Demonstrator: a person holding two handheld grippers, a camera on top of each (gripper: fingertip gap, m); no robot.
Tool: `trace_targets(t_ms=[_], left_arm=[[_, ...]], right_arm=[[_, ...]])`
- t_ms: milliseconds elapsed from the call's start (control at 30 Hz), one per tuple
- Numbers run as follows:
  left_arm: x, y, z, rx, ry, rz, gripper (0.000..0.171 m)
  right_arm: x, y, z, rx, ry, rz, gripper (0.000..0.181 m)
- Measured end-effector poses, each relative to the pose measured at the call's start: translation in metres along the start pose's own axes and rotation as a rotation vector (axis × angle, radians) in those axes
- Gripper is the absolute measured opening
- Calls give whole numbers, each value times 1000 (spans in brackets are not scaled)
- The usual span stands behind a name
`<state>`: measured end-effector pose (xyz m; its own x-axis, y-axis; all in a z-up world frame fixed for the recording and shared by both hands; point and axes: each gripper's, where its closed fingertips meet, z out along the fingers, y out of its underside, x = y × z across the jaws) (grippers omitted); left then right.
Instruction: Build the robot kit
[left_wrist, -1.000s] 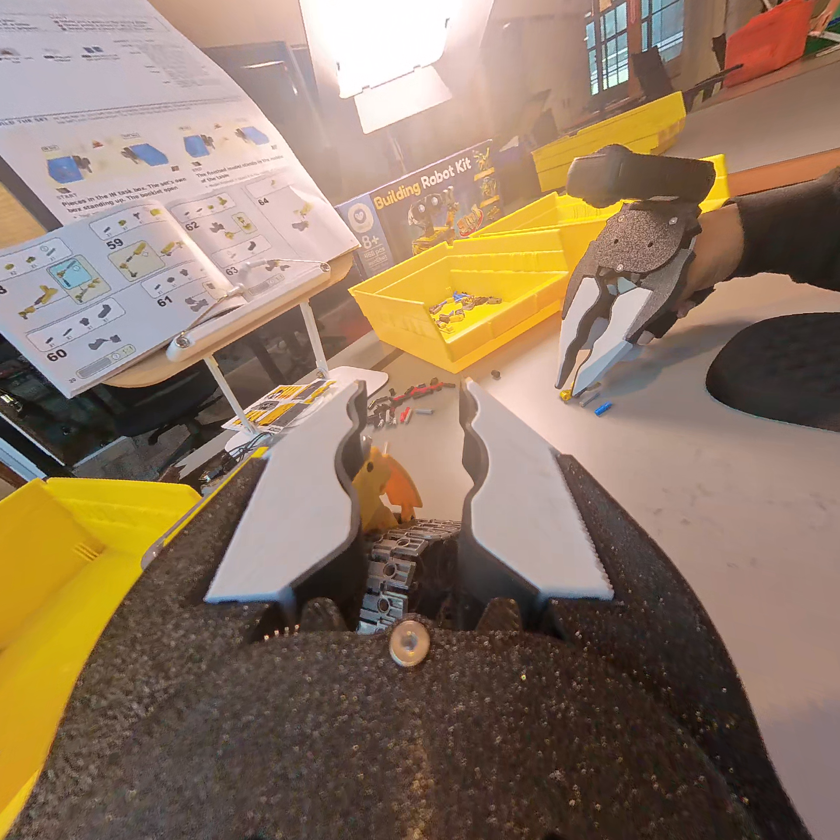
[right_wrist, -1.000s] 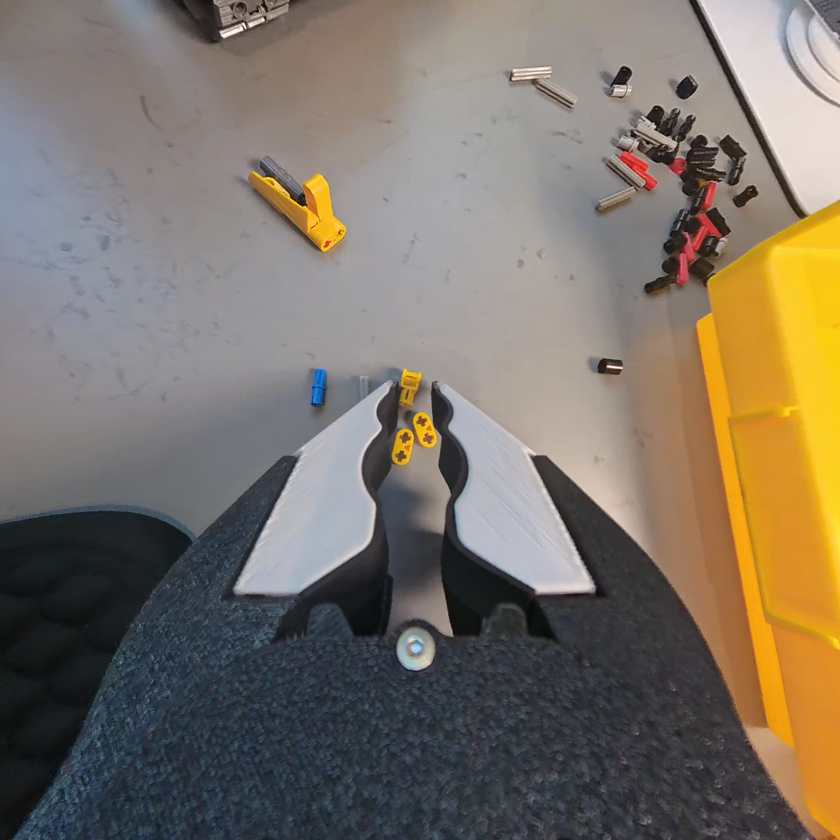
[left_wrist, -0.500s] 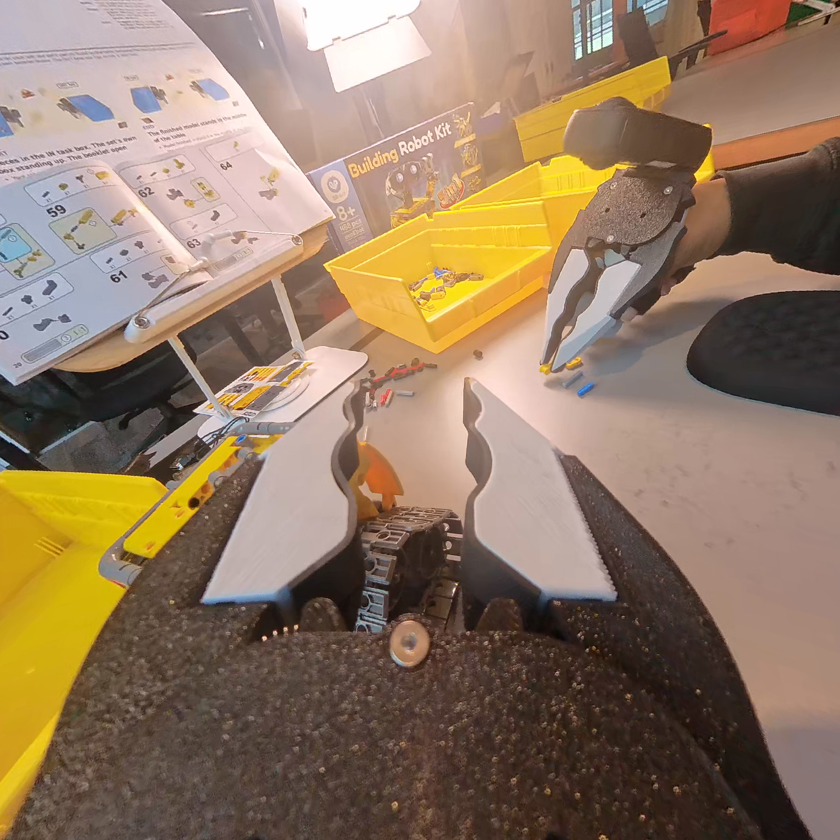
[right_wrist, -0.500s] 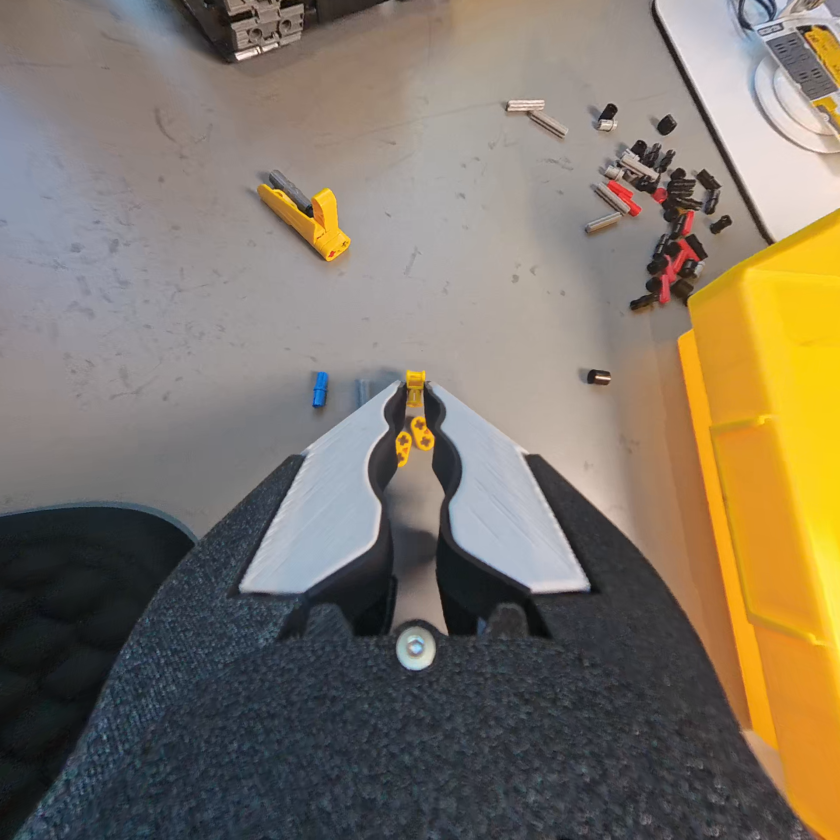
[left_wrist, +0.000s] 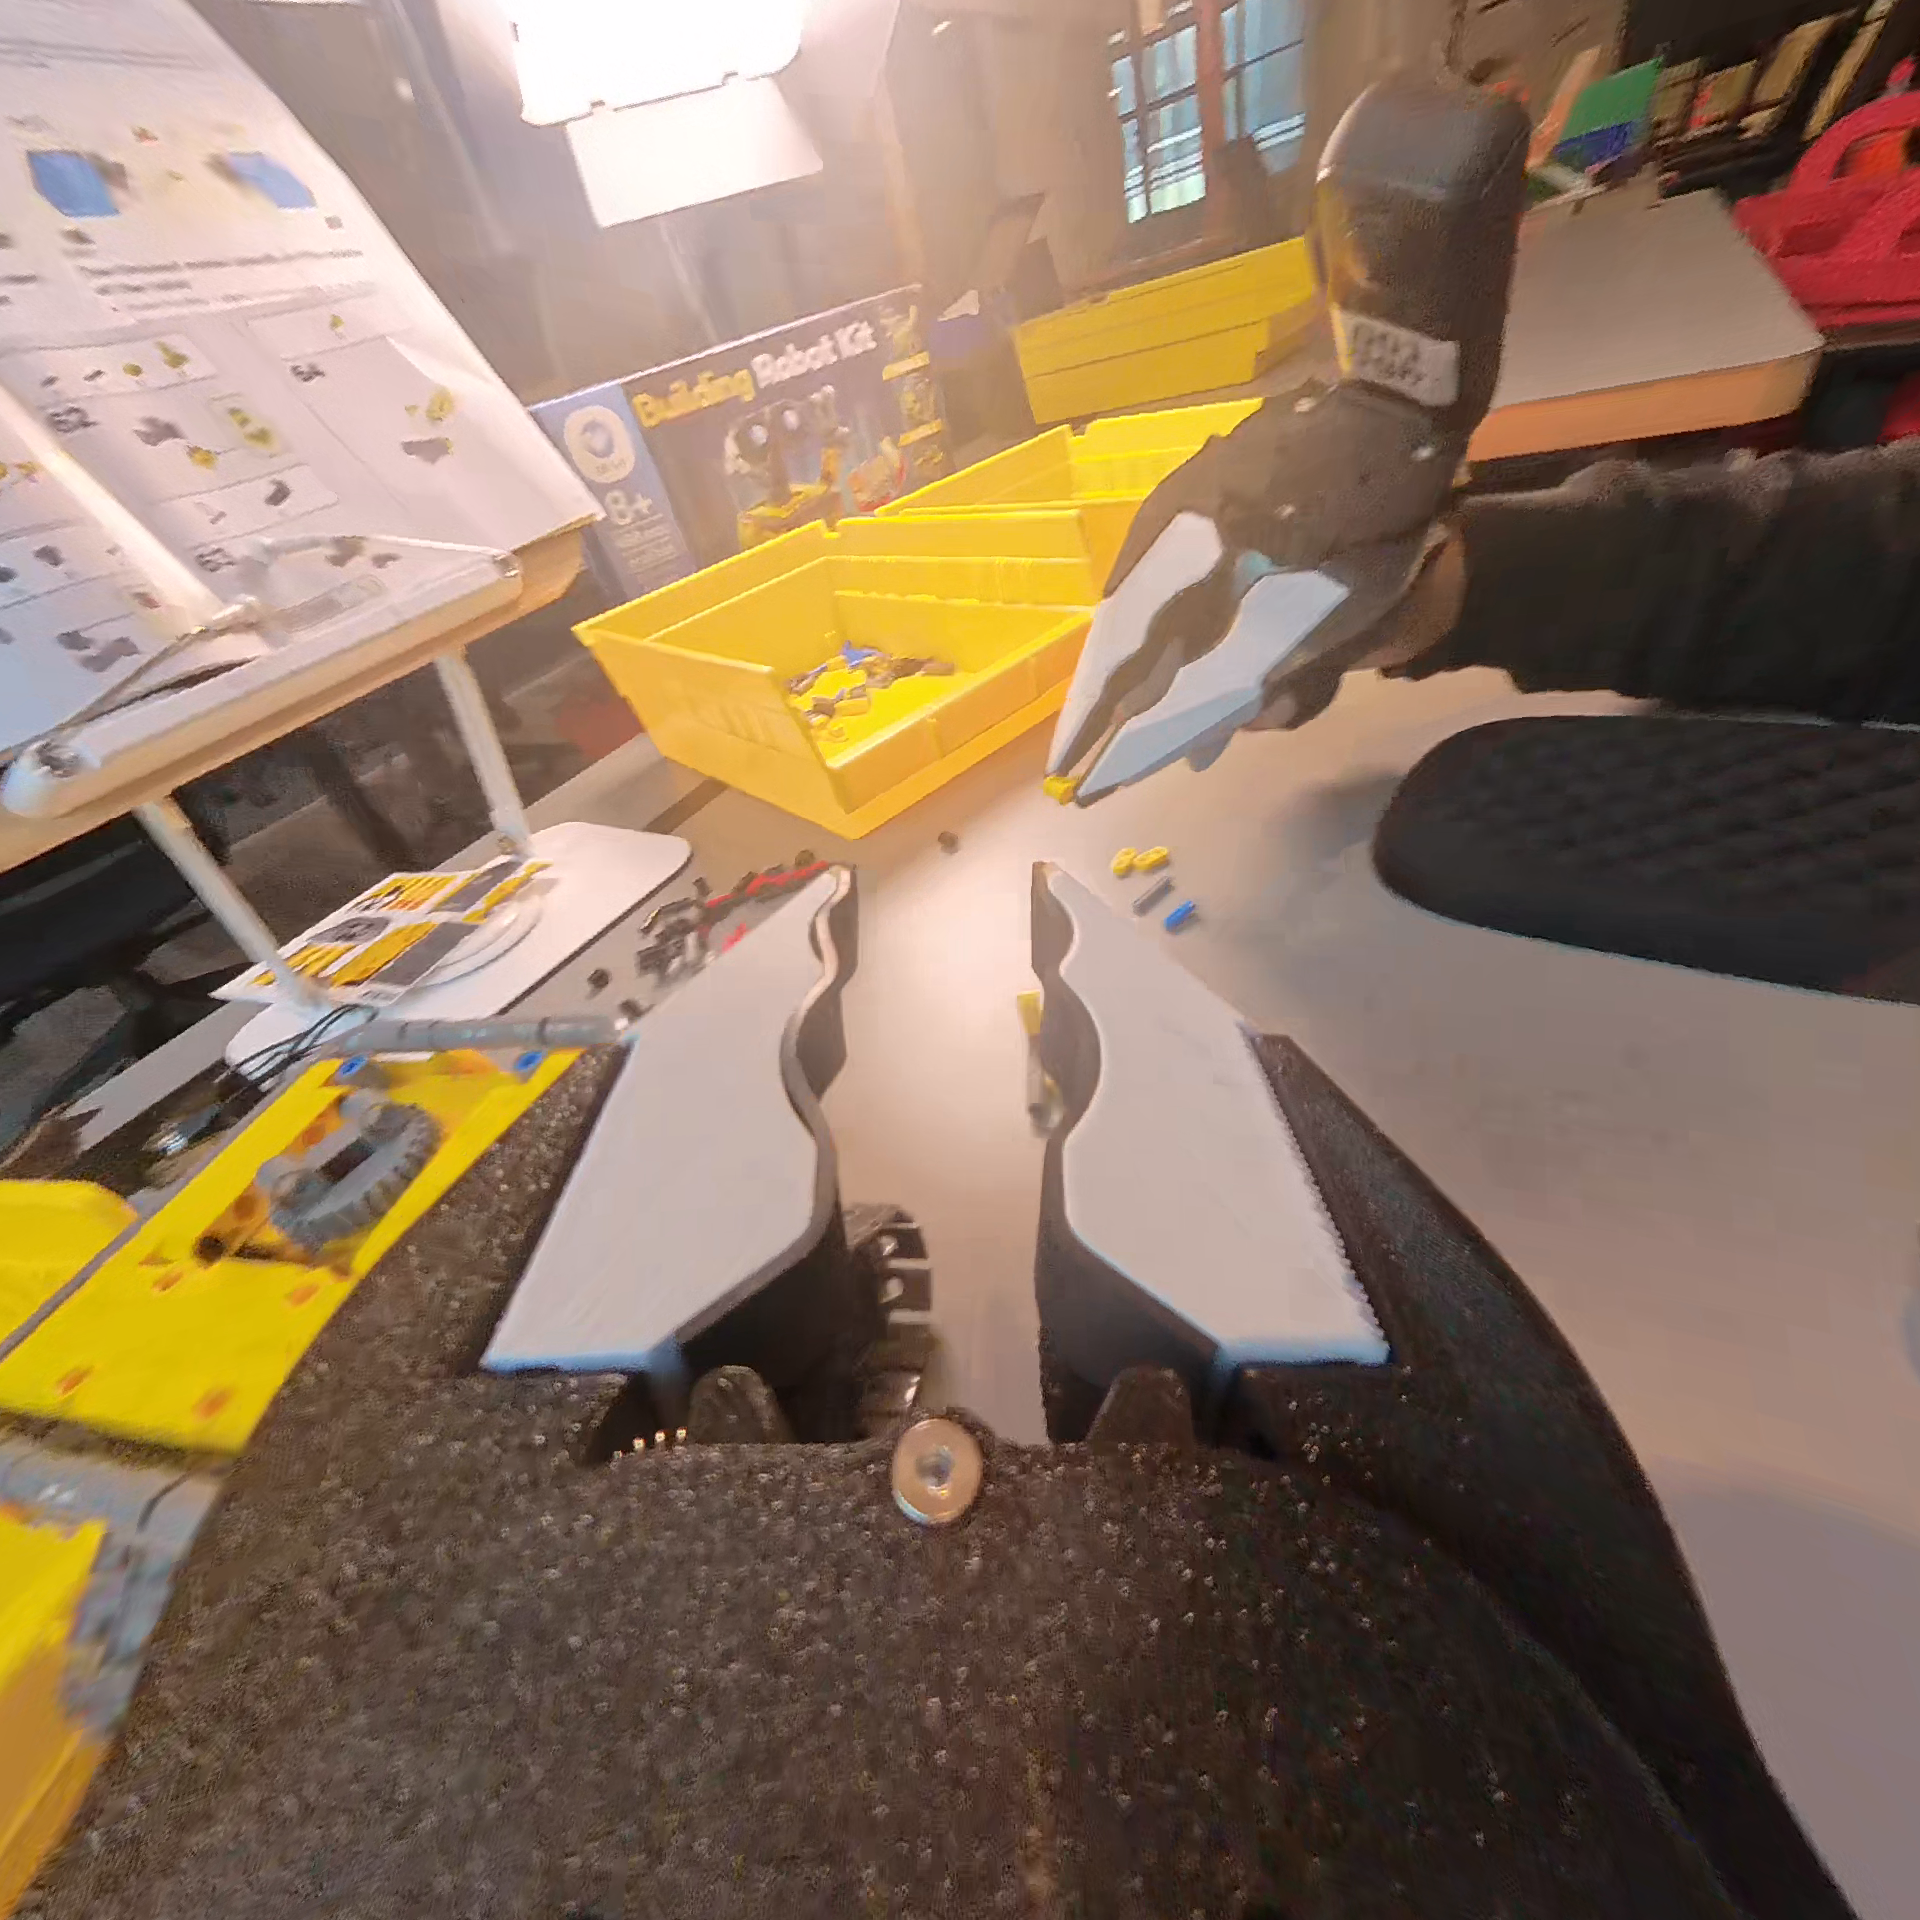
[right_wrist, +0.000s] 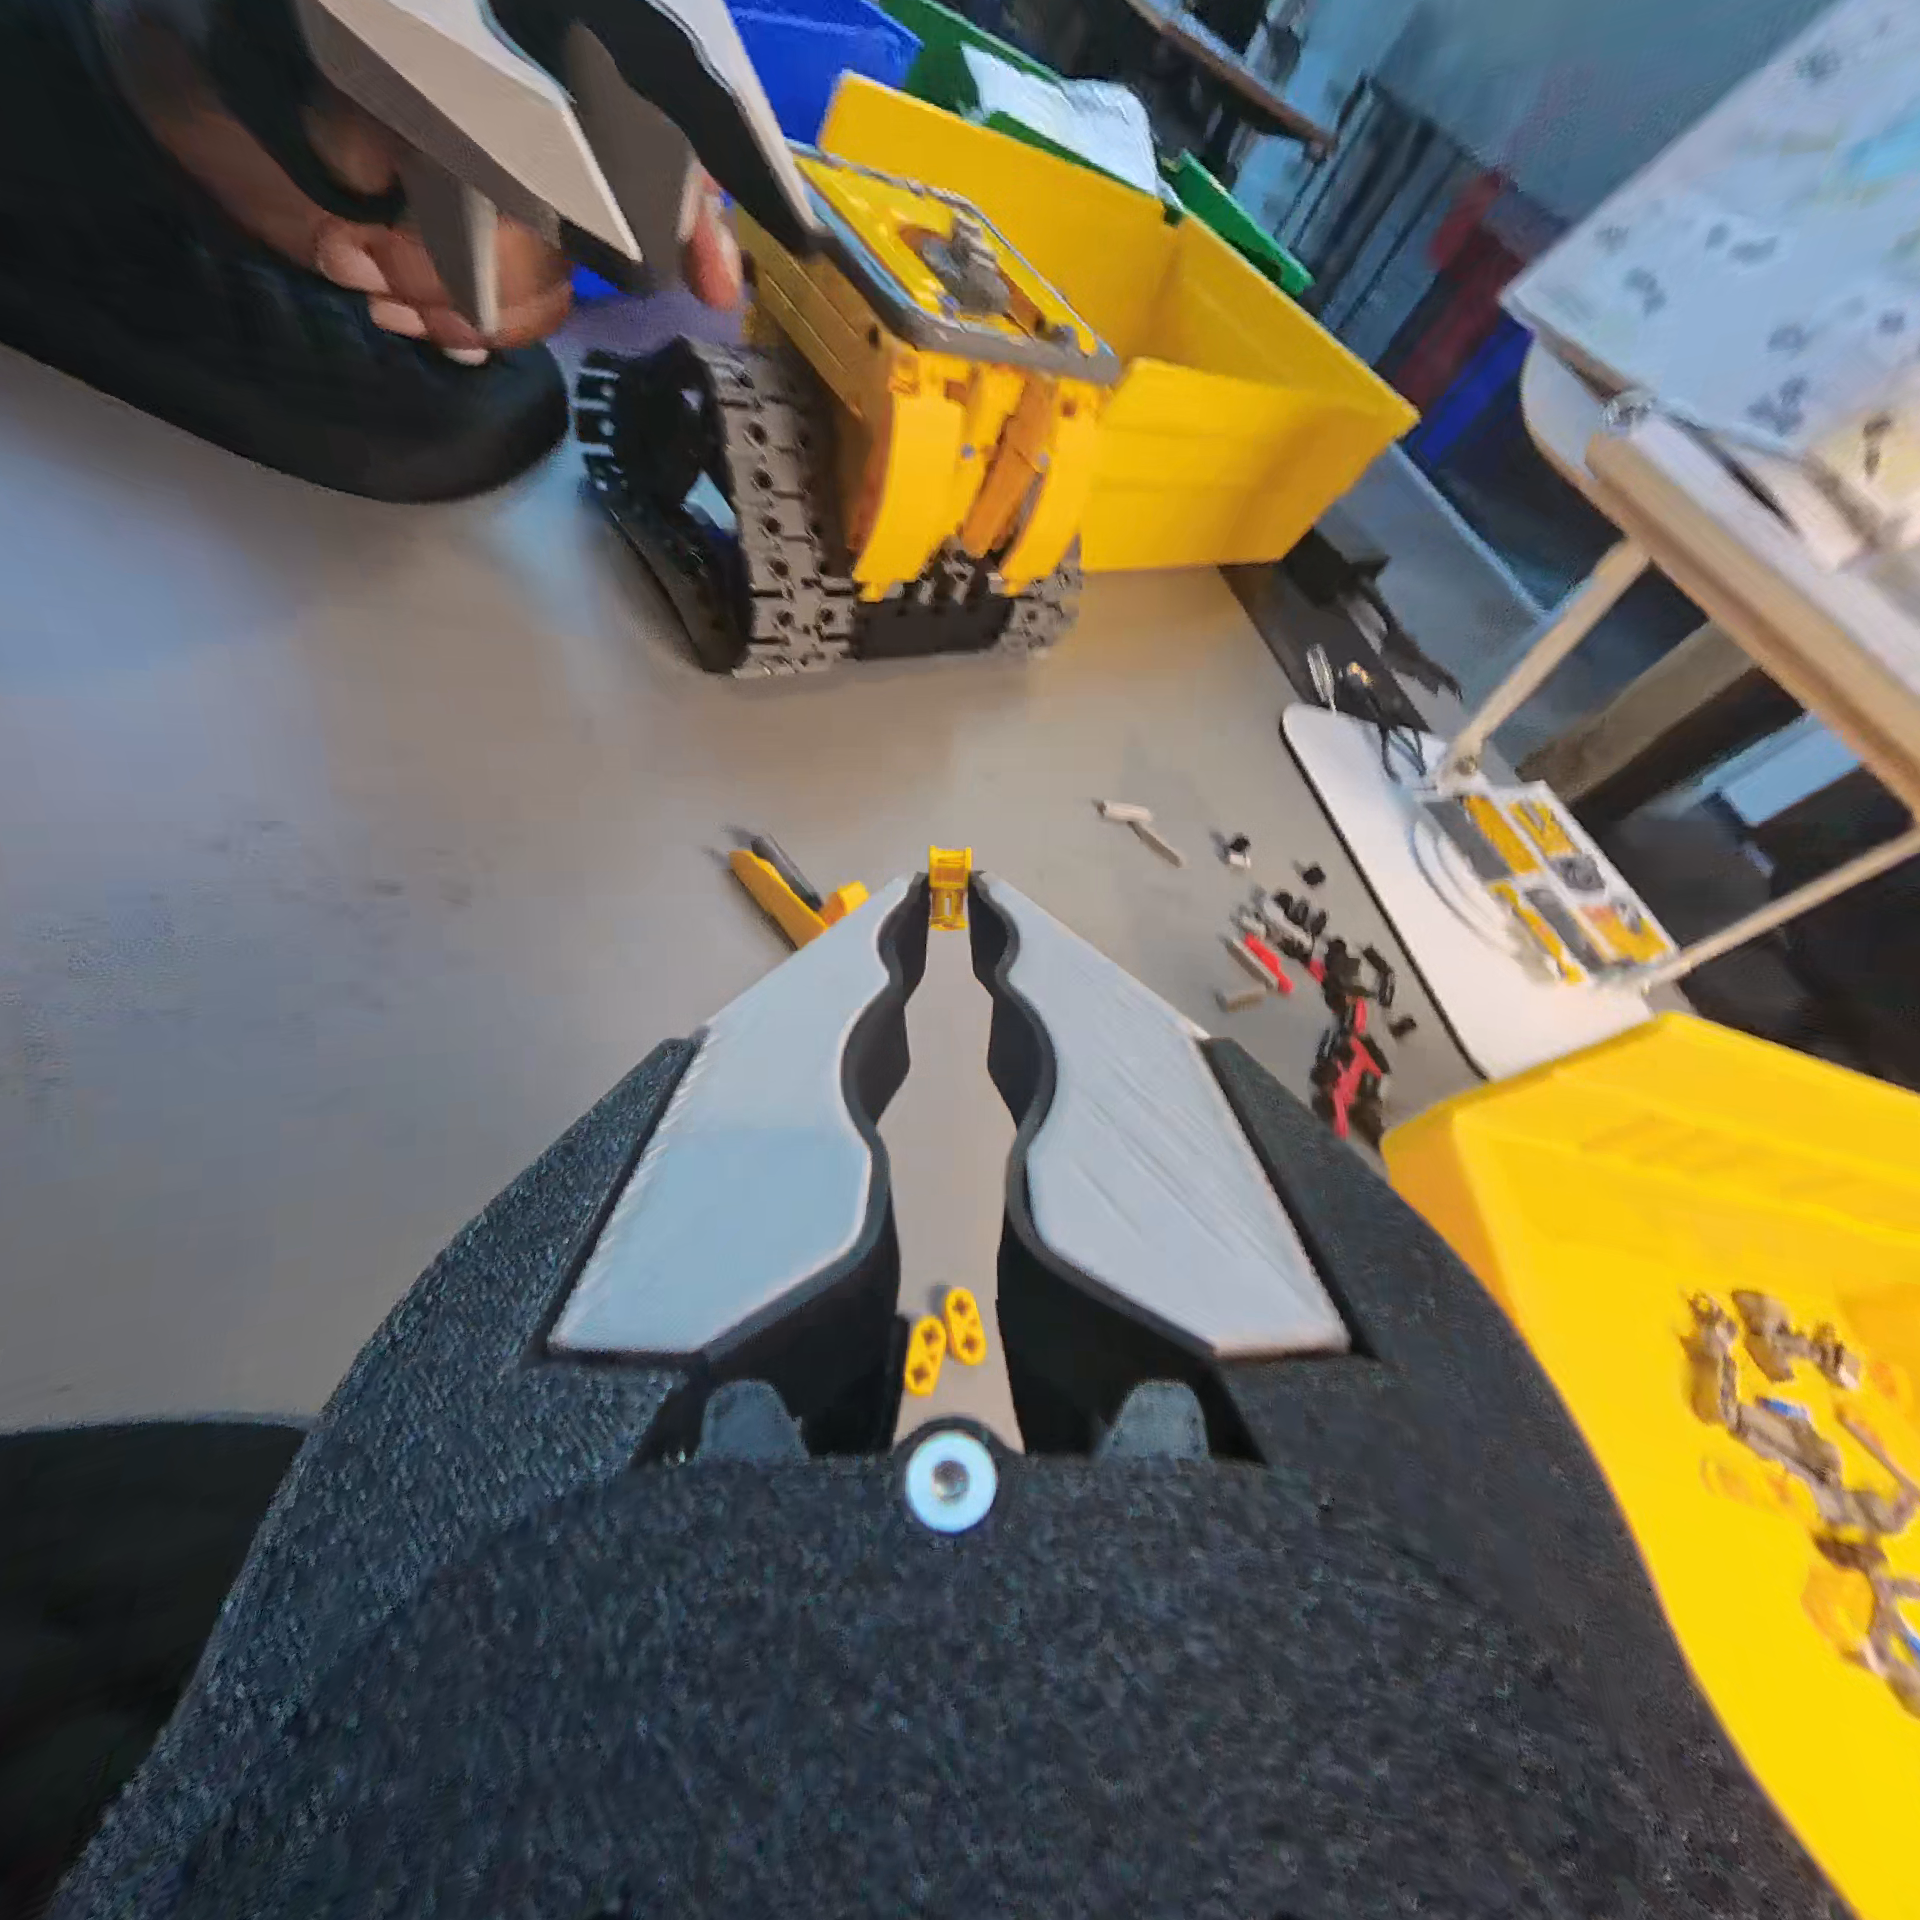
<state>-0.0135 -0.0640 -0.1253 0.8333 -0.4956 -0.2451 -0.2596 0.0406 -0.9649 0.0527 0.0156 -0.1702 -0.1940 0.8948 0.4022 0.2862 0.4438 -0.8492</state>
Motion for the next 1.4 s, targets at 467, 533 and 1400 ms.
trace_targets(t_ms=[467,533,1400], left_arm=[[56,15,25,-124,360,-332,24],[57,13,26,-121,386,-385,23],[63,12,20,-120,494,-542,6]], right_arm=[[-62,-49,16,119,-32,-350,7],[-65,-52,15,125,-25,-373,7],[-73,-57,15,175,-51,-345,7]])
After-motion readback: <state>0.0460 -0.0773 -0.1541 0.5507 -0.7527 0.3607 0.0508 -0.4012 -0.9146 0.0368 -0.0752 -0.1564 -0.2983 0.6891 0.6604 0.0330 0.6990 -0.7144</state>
